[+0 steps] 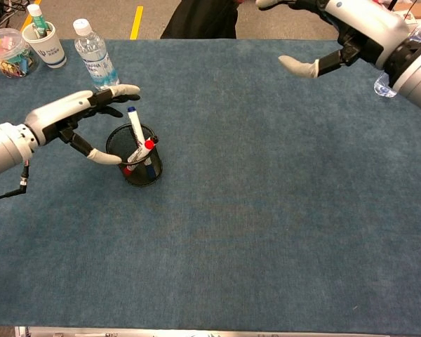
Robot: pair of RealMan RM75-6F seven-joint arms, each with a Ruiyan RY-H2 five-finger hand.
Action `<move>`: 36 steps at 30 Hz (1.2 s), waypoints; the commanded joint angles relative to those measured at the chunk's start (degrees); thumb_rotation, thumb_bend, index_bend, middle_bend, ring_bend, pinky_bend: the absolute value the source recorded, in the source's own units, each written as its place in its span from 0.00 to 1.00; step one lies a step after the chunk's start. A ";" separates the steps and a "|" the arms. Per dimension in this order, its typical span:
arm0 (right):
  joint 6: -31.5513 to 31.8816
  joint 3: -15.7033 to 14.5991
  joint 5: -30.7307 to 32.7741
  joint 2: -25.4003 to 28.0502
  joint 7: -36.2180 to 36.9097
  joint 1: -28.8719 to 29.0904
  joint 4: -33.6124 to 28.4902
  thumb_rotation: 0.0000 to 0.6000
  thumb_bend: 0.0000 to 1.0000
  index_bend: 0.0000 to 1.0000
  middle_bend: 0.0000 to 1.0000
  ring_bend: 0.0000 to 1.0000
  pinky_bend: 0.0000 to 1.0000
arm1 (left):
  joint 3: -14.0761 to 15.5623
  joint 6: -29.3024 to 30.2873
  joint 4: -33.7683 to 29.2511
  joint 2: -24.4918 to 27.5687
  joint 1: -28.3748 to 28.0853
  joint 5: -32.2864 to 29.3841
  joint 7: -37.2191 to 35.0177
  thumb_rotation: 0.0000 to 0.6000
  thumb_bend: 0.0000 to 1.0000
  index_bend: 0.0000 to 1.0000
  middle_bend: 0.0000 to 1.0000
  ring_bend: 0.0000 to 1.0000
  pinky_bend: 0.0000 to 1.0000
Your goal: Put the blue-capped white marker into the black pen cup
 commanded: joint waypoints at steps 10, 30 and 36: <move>5.19 -3.67 2.05 6.74 -12.45 -7.34 -1.94 1.00 0.41 0.19 0.18 0.01 0.00 | -1.03 6.87 -4.79 8.91 6.19 -4.94 7.93 1.00 0.10 0.08 0.11 0.05 0.14; 21.96 -7.82 2.59 8.63 -25.70 -23.43 -0.08 1.00 0.41 0.19 0.20 0.01 0.00 | -4.25 24.85 -7.33 10.00 20.88 -15.30 37.73 1.00 0.10 0.13 0.18 0.12 0.14; 23.76 -7.84 2.48 8.56 -24.01 -26.11 0.71 1.00 0.41 0.19 0.20 0.01 0.00 | -3.26 28.58 -9.33 10.82 24.62 -14.12 41.49 1.00 0.10 0.13 0.18 0.12 0.14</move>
